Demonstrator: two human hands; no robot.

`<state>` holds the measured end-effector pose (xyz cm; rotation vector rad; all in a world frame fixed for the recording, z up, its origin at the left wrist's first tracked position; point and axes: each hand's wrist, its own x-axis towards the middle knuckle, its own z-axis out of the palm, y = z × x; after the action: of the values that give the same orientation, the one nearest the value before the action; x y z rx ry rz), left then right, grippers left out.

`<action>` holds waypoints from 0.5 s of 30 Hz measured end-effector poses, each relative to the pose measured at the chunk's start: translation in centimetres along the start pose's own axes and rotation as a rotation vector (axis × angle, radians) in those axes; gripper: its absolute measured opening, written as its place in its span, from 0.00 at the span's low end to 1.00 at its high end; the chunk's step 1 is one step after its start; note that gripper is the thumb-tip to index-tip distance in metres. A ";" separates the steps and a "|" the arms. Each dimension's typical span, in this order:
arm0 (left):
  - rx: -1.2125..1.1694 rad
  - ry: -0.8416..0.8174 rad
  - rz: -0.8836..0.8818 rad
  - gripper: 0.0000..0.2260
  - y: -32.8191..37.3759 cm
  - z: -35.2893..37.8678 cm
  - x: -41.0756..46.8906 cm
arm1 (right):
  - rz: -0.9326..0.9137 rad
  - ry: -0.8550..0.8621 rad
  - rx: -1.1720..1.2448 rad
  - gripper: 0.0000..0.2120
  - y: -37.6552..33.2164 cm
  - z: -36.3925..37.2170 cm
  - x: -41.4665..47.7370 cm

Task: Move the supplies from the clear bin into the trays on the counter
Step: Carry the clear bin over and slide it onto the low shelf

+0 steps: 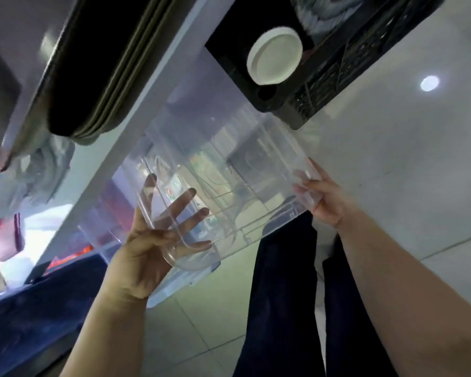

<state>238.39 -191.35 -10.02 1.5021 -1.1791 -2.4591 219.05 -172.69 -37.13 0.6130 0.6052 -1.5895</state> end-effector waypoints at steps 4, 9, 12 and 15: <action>-0.253 0.019 0.044 0.31 -1.2 -2.1 -1.7 | -0.042 0.031 -0.113 0.30 -0.6 2.1 -3.3; -0.198 0.047 0.109 0.29 -1.1 -3.5 -3.4 | -0.070 0.131 -0.132 0.30 0.2 5.7 -6.7; -0.238 0.033 0.114 0.32 -1.1 -4.4 -3.9 | -0.134 0.197 -0.146 0.31 0.7 6.8 -7.9; -0.270 -0.017 0.118 0.35 -1.5 -6.1 -4.2 | -0.192 0.200 -0.176 0.32 1.3 7.6 -8.8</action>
<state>245.88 -192.24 -9.34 1.3027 -0.8663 -2.4381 220.83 -171.79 -25.55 0.5993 0.9674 -1.6421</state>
